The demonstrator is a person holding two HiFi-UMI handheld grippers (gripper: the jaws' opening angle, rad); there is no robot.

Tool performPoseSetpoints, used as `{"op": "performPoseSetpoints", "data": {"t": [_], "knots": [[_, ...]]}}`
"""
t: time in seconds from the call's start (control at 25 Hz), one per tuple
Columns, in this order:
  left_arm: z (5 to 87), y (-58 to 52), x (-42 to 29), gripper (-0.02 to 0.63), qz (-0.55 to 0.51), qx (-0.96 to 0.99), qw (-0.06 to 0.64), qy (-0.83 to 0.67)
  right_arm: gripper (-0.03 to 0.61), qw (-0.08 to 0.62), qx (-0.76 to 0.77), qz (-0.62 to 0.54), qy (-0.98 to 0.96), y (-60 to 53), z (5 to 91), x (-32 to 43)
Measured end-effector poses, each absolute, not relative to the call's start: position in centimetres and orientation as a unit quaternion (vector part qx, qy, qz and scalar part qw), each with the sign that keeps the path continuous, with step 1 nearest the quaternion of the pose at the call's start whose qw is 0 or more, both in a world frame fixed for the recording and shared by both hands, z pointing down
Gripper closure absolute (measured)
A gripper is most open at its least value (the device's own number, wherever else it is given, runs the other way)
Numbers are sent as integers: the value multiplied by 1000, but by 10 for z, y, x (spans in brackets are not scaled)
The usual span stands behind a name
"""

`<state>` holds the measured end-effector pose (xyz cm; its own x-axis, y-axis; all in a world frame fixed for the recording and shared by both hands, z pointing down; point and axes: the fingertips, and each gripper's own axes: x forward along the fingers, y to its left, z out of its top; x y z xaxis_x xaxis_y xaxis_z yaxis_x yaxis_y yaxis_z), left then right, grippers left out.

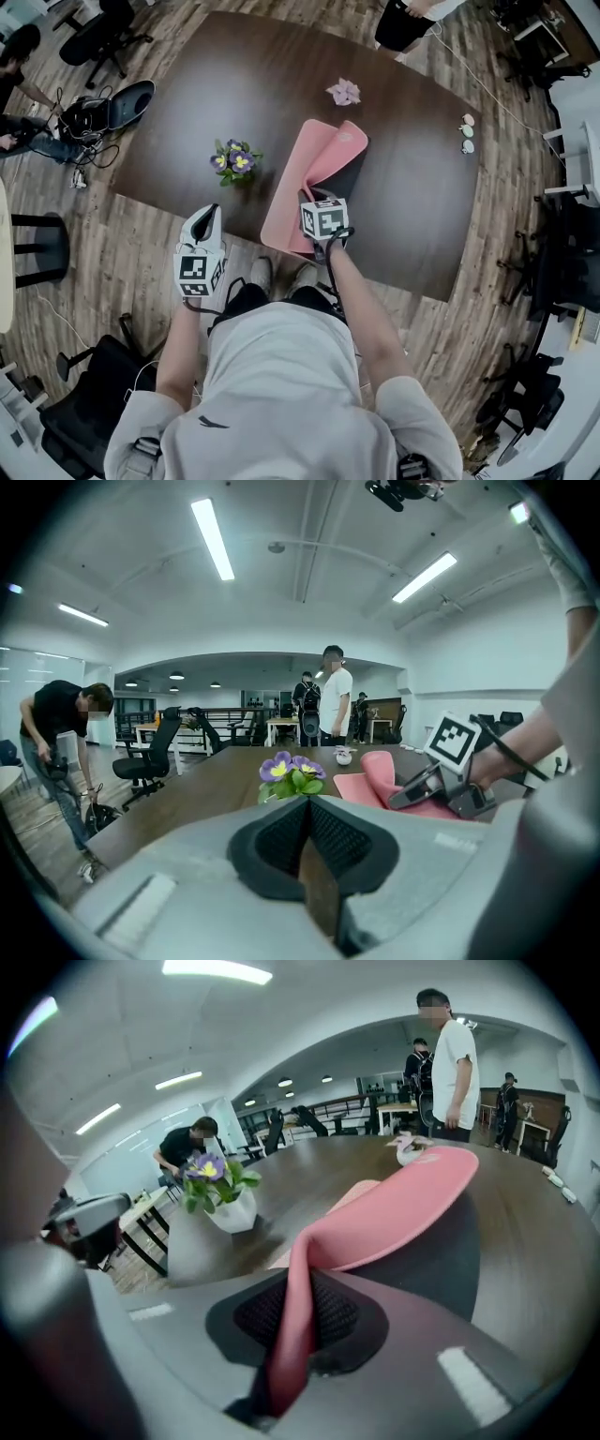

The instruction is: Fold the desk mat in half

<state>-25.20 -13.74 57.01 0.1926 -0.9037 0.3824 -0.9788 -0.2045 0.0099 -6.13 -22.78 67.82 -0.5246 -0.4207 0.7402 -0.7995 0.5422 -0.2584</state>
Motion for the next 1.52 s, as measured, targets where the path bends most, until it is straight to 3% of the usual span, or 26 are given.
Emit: {"op": "performPoseSetpoints", "data": {"t": [0.16, 0.28, 0.36, 0.52, 0.64, 0.8, 0.92, 1.08, 1.52], "knots": [[573, -136, -254, 607, 144, 760, 131, -619, 524, 376, 395, 278, -791, -229, 706, -63], [575, -134, -254, 607, 142, 761, 134, -618, 434, 399, 405, 215, -794, -233, 695, -69], [576, -133, -253, 607, 141, 763, 136, -616, 373, 402, 399, 184, -803, -235, 692, -73], [578, -131, -249, 607, 139, 766, 138, -613, 352, 363, 378, 184, -831, -233, 686, -81], [577, -132, -246, 607, 139, 768, 137, -610, 357, 271, 379, 209, -860, -233, 659, -88], [577, -131, -246, 607, 138, 770, 137, -608, 375, 202, 386, 204, -876, -228, 636, -83], [576, -132, -244, 607, 136, 774, 136, -603, 459, 161, 393, 172, -889, -222, 608, -73], [574, -133, -240, 607, 133, 782, 134, -594, 521, 139, 414, 147, -887, -217, 586, -48], [559, -131, -213, 607, 120, 827, 114, -538, 573, 100, 538, 103, -831, -194, 534, 69]]}}
